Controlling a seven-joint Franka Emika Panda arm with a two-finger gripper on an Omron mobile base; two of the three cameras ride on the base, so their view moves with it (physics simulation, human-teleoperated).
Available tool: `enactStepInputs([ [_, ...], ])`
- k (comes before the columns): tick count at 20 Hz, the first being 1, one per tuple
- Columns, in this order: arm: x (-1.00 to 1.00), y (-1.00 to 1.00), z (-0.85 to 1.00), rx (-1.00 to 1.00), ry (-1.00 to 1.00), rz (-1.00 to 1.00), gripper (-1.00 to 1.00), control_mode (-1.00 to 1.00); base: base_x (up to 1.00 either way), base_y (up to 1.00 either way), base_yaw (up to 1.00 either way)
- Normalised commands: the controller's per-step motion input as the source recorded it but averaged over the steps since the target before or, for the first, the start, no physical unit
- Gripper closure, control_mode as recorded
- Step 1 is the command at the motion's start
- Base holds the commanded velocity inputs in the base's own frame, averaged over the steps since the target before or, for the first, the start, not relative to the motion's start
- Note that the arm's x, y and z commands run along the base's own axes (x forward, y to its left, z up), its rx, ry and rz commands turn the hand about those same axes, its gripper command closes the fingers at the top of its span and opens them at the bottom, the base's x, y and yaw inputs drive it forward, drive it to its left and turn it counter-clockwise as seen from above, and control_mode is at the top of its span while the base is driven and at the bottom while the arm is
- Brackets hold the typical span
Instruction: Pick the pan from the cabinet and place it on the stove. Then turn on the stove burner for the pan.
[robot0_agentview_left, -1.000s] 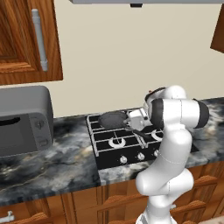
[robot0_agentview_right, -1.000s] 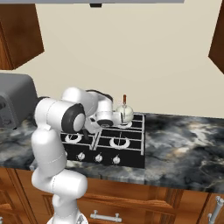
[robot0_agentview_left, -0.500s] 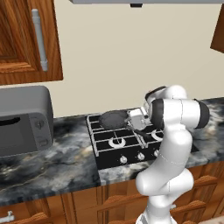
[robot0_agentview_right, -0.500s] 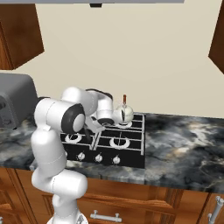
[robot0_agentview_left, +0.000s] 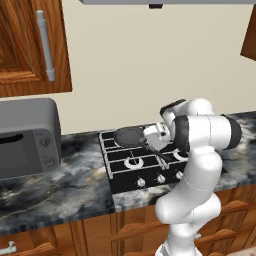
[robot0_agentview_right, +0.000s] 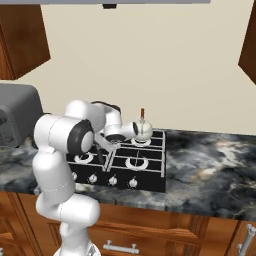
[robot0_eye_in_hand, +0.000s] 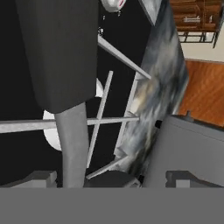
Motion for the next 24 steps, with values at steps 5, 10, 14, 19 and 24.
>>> enactStepInputs([
  [5,0.00,-0.01,0.00,-0.14,-0.06,-0.09,-1.00,-1.00,0.00,0.00,0.00],
  [10,0.00,0.00,0.01,-0.15,-0.09,-0.09,-1.00,-1.00,0.00,0.00,0.00],
  [14,-0.24,0.00,0.21,-0.12,-0.06,-0.09,-1.00,-1.00,0.00,0.00,0.00],
  [19,-0.75,0.00,0.48,-0.03,-0.04,-0.06,-1.00,-1.00,0.00,0.00,0.00],
  [24,-0.66,0.00,0.70,-0.06,0.00,-0.04,-1.00,-1.00,0.00,0.00,0.00],
])
